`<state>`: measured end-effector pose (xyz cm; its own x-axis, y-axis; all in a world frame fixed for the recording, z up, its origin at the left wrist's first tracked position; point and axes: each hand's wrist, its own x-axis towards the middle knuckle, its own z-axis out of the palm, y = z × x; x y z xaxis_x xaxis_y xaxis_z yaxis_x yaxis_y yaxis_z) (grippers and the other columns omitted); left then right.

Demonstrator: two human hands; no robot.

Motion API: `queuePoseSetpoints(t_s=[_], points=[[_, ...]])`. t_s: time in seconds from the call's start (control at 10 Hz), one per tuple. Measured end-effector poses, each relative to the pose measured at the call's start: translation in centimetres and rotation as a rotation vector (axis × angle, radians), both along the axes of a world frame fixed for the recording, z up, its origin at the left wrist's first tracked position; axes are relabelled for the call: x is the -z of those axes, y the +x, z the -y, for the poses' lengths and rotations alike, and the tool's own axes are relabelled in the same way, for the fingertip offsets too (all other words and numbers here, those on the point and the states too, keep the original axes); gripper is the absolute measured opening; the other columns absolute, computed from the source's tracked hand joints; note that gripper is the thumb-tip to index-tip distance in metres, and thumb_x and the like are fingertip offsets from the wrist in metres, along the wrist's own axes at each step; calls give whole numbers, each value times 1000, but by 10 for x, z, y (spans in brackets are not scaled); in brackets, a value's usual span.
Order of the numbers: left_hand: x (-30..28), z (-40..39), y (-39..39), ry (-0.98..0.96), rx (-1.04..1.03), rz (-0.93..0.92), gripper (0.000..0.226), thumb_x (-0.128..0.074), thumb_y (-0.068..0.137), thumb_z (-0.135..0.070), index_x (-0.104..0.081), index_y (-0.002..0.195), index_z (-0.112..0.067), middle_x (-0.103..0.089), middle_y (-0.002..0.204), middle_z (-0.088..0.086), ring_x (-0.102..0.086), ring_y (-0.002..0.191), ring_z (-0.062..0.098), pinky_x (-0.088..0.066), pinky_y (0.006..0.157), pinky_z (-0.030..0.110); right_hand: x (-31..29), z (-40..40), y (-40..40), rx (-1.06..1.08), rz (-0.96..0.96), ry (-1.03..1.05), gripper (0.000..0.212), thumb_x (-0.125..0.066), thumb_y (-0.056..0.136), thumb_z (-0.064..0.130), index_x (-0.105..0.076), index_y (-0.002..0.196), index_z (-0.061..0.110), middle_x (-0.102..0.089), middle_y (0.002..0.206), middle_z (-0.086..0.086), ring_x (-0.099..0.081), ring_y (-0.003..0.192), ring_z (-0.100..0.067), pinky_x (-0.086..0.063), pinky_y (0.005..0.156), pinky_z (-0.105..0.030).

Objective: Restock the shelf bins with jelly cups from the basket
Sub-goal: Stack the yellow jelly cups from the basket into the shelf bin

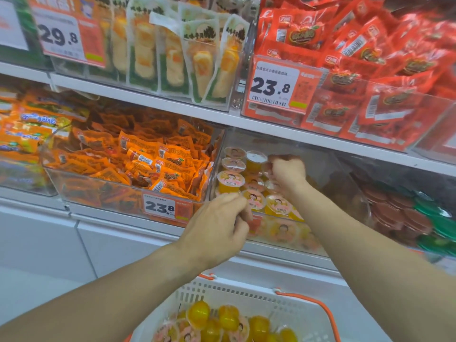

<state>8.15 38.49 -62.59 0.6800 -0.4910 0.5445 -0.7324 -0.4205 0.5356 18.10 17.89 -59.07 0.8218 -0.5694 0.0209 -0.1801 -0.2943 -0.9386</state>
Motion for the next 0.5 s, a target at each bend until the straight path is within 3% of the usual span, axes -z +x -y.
queuePoseSetpoints(t_s=[0.1, 0.2, 0.3, 0.4, 0.5], points=[[19, 1, -5, 212, 28, -141, 15, -41, 80, -25, -55, 78, -28, -58, 70, -12, -54, 72, 13, -50, 64, 36, -4, -34, -75, -108, 325, -36, 13, -64, 93, 22, -65, 84, 14, -67, 60, 2, -57, 55, -10, -47, 56, -27], [56, 0, -11, 479, 11, -255, 13, -45, 85, -22, -57, 80, -24, -69, 83, -3, -61, 80, 22, -50, 66, 35, 25, -64, -139, -208, 480, 26, 27, -57, 100, 17, -58, 73, 12, -57, 55, 3, -51, 54, -9, -41, 54, -23], [101, -7, -17, 805, -21, -468, 8, -48, 92, -21, -53, 85, -21, -68, 101, 6, -61, 95, 27, -48, 76, 34, 96, -80, -176, -300, 360, 36, 39, -50, 104, 21, -56, 68, 8, -53, 54, 1, -49, 54, -8, -40, 55, -27], [160, -15, -29, 979, -93, -676, 18, -48, 93, -20, -62, 101, -12, -65, 110, 11, -62, 107, 29, -50, 89, 36, 186, -80, -200, -352, 71, -38, 36, -53, 101, 31, -59, 72, 13, -58, 58, -3, -55, 56, -9, -45, 57, -34], [208, -23, -53, 1014, -178, -787, 31, -54, 94, -25, -62, 120, -11, -63, 129, 7, -59, 118, 27, -46, 95, 34, 266, -65, -225, -505, -254, -202, 15, -59, 92, 28, -56, 78, 24, -59, 59, 6, -59, 61, -8, -46, 60, -31]])
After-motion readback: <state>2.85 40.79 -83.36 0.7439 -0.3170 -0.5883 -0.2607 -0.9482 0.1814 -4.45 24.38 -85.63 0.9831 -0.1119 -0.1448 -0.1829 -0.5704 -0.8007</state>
